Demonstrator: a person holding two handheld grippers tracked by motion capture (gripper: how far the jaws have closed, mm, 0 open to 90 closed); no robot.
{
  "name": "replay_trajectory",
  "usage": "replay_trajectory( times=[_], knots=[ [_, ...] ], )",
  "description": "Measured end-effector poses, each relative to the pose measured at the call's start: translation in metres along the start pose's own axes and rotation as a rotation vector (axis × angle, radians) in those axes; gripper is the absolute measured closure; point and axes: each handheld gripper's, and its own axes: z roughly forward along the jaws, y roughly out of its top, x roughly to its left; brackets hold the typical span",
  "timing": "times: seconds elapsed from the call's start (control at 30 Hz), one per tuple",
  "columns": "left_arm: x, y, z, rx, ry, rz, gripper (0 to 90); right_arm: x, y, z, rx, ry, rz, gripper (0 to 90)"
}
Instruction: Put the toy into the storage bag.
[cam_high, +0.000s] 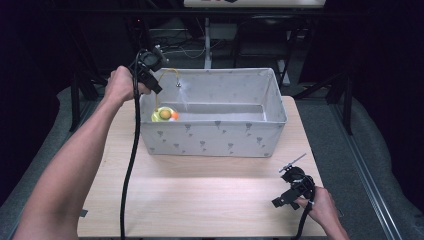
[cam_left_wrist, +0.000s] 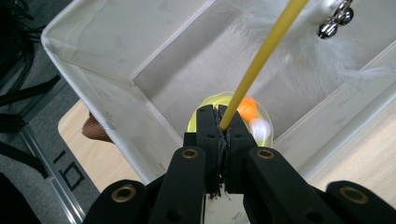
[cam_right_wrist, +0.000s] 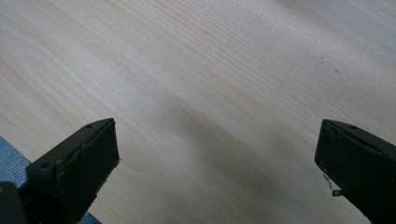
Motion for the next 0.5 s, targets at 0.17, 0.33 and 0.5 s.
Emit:
replay_trajectory(
  times=[0.17, 0.33, 0.5],
  knots=[
    [0.0, -0.009, 0.015, 0.017, -0.02, -0.016, 88.5, 0.0, 0.0, 0.002, -0.011, 0.0, -0.015, 0.0],
    [-0.002, -0.015, 0.028, 0.034, -0.042, -0.025, 88.5, 0.0, 0.0, 0.001, -0.004, -0.004, -0.021, 0.0],
    [-0.001, -0.022, 0.038, 0.059, -0.051, -0.035, 88.5, 0.0, 0.0, 0.002, -0.008, -0.004, -0.018, 0.0]
  ],
)
